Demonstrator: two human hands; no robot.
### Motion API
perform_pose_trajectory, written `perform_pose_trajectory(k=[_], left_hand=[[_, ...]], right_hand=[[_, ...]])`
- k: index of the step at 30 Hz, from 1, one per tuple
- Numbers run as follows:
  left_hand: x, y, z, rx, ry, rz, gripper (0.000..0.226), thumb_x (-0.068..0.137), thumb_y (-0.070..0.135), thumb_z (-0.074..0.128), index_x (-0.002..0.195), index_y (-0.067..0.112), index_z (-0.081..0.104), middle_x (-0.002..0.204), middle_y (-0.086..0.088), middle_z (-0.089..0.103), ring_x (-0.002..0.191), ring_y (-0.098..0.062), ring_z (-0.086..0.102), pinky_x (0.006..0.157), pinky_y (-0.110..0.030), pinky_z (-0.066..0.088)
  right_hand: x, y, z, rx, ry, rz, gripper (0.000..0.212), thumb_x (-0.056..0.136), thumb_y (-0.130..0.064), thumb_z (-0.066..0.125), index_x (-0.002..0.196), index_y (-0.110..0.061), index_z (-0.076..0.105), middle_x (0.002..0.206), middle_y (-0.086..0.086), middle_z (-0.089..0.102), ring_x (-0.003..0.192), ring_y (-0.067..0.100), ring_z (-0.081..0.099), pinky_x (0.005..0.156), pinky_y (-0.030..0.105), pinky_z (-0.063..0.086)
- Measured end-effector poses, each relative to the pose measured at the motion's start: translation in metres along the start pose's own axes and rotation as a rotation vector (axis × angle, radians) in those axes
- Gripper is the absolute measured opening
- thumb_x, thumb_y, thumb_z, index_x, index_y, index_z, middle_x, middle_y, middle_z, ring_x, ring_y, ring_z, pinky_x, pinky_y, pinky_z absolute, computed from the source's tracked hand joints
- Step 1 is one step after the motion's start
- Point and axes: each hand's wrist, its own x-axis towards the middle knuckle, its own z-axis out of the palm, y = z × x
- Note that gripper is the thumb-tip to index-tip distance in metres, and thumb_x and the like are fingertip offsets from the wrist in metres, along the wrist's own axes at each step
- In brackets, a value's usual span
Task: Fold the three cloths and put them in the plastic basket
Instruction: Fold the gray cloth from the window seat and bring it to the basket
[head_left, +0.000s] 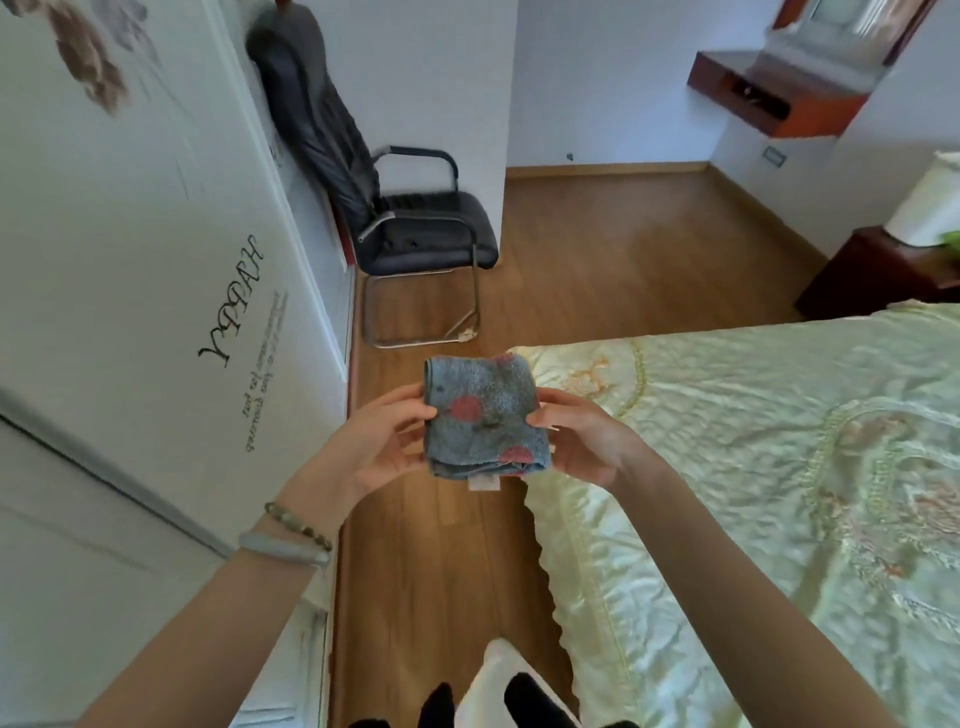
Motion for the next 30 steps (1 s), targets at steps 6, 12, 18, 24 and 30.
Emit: perform_pose_trajectory(k=[6, 12, 18, 24, 30], left_hand=[[0.119, 0.048, 0.007, -0.006, -0.013, -0.029, 0.036, 0.085, 0.003, 0.057, 0.117, 0.016, 0.066, 0.123, -0.014, 0.059, 0.11, -0.031, 0.056, 0.067, -0.037, 0.057], [0.233, 0.105, 0.029, -0.062, 0.033, -0.014, 0.034, 0.085, 0.003, 0.057, 0.113, 0.018, 0.068, 0.119, -0.014, 0.062, 0.103, -0.029, 0.059, 0.066, -0.037, 0.057], [0.32, 0.159, 0.045, -0.096, 0.074, -0.01, 0.036, 0.087, 0.002, 0.054, 0.118, 0.017, 0.065, 0.123, -0.014, 0.063, 0.112, -0.031, 0.056, 0.075, -0.04, 0.057], [0.404, 0.204, 0.037, -0.088, 0.047, -0.017, 0.034, 0.088, 0.003, 0.055, 0.116, 0.017, 0.066, 0.116, -0.012, 0.066, 0.106, -0.03, 0.06, 0.066, -0.037, 0.057], [0.514, 0.264, 0.021, -0.036, -0.017, -0.019, 0.032, 0.086, 0.003, 0.056, 0.111, 0.019, 0.07, 0.105, -0.009, 0.07, 0.099, -0.028, 0.061, 0.068, -0.038, 0.057]], right_hand=[[0.095, -0.054, -0.06, -0.001, 0.069, 0.031, 0.036, 0.07, -0.007, 0.068, 0.105, -0.011, 0.066, 0.094, 0.007, 0.072, 0.089, 0.023, 0.07, 0.072, 0.038, 0.056], [0.191, -0.129, -0.125, -0.039, 0.055, 0.048, 0.045, 0.07, -0.007, 0.066, 0.115, -0.006, 0.063, 0.108, 0.012, 0.065, 0.102, 0.029, 0.062, 0.078, 0.041, 0.056], [0.269, -0.19, -0.172, -0.015, 0.035, 0.091, 0.057, 0.073, -0.007, 0.066, 0.127, -0.001, 0.052, 0.128, 0.024, 0.054, 0.12, 0.041, 0.051, 0.09, 0.048, 0.052], [0.342, -0.23, -0.203, 0.046, 0.027, 0.087, 0.05, 0.075, -0.002, 0.063, 0.124, 0.0, 0.053, 0.118, 0.021, 0.059, 0.107, 0.037, 0.06, 0.079, 0.044, 0.056], [0.437, -0.274, -0.237, 0.028, 0.09, 0.076, 0.054, 0.074, -0.004, 0.062, 0.127, -0.002, 0.05, 0.117, 0.018, 0.059, 0.106, 0.035, 0.06, 0.081, 0.045, 0.056]])
